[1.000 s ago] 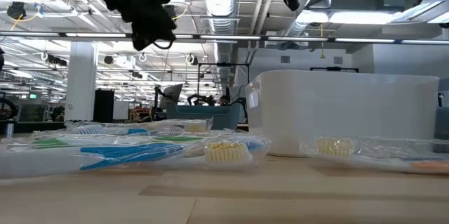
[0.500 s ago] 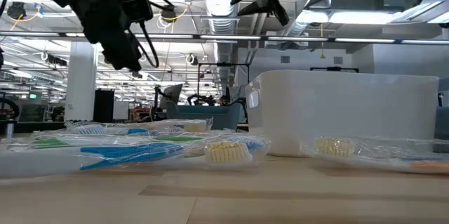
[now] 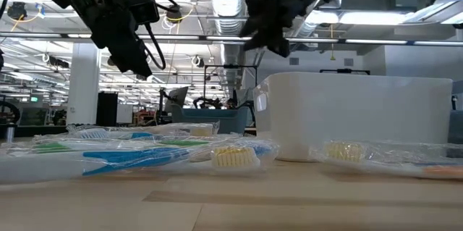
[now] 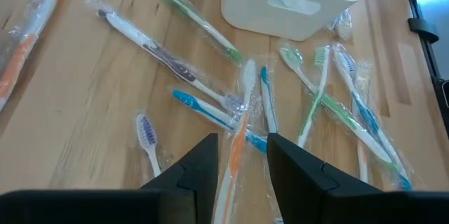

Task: Pick & Place Toothbrushes
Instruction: Put the green toothbrush into the bottom white bin

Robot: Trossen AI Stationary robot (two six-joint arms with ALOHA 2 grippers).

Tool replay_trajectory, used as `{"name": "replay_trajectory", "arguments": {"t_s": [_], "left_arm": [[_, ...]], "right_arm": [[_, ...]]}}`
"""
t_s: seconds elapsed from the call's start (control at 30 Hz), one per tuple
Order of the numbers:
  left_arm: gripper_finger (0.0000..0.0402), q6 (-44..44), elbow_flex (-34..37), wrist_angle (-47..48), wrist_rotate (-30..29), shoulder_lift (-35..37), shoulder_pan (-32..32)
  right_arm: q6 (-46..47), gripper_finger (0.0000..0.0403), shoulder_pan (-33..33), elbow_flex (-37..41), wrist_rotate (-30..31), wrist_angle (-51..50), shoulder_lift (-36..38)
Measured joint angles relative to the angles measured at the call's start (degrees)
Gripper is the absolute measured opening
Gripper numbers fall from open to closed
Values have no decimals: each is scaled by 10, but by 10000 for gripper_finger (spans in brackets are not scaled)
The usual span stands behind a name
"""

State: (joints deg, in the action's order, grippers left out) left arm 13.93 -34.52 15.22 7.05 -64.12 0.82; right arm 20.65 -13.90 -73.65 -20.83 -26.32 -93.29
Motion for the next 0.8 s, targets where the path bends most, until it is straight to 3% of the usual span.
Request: {"name": "replay_trajectory", "arguments": {"t_s": [0.13,0.23,0.37,0.63,0.8], "left_arm": [[117,0,0,-3,-1,0,0],[117,0,0,-4,-6,0,0],[117,2,0,-10,-11,0,0],[117,19,0,-17,-11,0,0],[117,31,0,-22,-11,0,0]], "right_arm": [[-225,122,5,0,1,-82,1],[-338,121,8,0,27,-114,1],[-382,125,7,0,76,-119,1],[-492,165,23,0,105,-126,-17],[-496,196,36,0,109,-126,-58]]}}
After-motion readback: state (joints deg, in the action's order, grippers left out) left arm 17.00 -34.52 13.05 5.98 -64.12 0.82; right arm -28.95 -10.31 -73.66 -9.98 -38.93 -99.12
